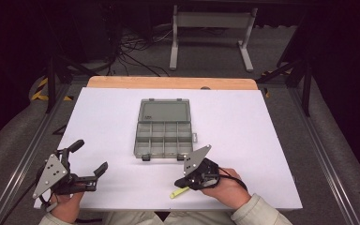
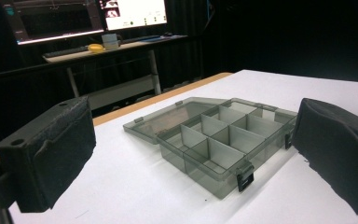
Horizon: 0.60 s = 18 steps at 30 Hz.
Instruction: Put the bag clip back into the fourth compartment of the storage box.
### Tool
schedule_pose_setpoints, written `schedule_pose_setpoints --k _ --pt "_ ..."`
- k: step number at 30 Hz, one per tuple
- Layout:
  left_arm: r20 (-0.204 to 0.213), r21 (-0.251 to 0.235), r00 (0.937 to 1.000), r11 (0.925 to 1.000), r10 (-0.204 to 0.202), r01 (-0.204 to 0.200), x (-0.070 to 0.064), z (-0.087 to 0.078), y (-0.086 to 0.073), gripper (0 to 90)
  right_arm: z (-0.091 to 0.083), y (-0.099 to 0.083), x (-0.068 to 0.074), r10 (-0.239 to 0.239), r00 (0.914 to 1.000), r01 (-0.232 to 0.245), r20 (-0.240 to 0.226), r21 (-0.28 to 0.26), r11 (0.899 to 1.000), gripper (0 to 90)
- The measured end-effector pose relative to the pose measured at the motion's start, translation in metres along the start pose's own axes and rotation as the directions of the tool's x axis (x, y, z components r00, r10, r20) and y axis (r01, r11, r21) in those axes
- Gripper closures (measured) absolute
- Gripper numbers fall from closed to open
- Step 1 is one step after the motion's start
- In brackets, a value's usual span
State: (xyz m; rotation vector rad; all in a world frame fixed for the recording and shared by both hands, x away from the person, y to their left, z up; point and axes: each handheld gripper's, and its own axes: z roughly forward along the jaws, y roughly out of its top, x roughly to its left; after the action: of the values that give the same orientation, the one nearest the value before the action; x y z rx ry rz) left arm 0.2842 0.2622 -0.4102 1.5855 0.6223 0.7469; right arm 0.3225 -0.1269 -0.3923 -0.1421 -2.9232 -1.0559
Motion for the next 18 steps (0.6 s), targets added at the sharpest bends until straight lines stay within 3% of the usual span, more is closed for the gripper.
schedule_pose_setpoints --k 18 --pt "0.0 0.003 1.0 1.0 -0.002 0.002 0.0 0.0 0.0 0.0 0.031 -0.011 0.003 0.007 0.9992 -0.004 -0.04 0.083 0.997 90.0"
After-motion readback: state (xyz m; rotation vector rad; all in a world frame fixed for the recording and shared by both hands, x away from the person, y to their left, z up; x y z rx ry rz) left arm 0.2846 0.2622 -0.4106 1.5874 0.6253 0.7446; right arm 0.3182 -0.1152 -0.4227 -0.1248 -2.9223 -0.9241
